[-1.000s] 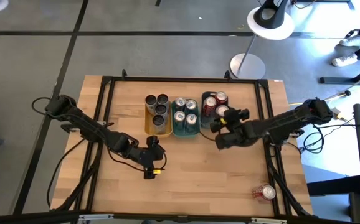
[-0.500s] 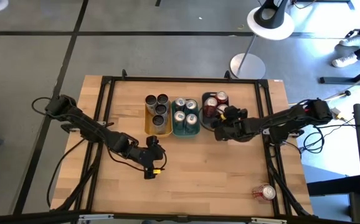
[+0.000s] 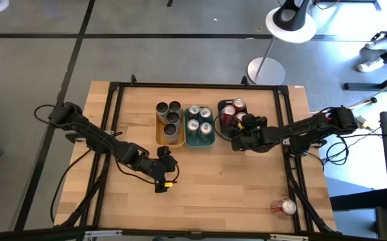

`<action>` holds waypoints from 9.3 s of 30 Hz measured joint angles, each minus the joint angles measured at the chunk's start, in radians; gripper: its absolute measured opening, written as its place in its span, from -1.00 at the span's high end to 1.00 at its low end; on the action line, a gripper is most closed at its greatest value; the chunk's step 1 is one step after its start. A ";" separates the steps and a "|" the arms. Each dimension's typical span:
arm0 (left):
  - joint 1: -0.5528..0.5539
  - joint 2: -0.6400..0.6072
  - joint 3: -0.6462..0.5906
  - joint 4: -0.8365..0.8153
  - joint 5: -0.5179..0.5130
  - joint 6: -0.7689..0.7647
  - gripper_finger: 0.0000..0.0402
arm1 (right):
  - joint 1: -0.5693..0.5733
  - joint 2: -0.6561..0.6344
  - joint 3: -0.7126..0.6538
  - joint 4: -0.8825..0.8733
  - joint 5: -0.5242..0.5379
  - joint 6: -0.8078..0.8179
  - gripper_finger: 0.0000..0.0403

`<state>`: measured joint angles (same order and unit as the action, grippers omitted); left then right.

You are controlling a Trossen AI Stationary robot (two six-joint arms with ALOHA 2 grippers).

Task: Sort soda cans
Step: Put the left red-white soda can into the blue bin, then put the red-white soda can into the blue bin, then return to Home Position

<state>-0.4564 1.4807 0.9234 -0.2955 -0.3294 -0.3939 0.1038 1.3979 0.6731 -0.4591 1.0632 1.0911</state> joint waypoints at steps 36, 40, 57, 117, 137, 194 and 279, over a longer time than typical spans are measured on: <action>0.001 0.000 0.000 0.000 0.000 0.057 -0.93 | 0.445 -0.237 0.470 -0.545 -1.003 0.023 -0.76; 0.001 0.000 0.000 0.001 -0.006 0.060 -0.93 | 0.520 -0.233 0.462 -0.572 -1.016 0.146 -0.88; 0.001 0.000 0.000 0.085 -0.021 0.111 -0.93 | 0.701 -0.231 0.461 -0.411 -1.030 0.449 -0.78; 0.051 0.000 0.000 0.130 -0.023 0.132 -0.93 | 1.045 0.211 0.526 -0.662 -1.194 0.575 -0.43; 0.050 0.000 0.000 0.119 -0.023 0.135 -0.93 | 0.459 0.021 0.525 -0.719 -0.795 -0.048 -0.43; 0.051 0.000 0.000 0.130 -0.023 0.110 -0.93 | -0.117 0.234 0.538 -0.555 -0.716 -0.648 -0.94; 0.293 -0.787 -0.425 0.217 0.209 0.168 0.93 | 0.204 -1.265 -0.522 0.684 -1.003 -0.732 1.00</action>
<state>-0.1633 0.6937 0.4979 -0.0786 -0.1203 -0.2262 0.3073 0.1326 0.1513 0.2252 0.0597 0.3595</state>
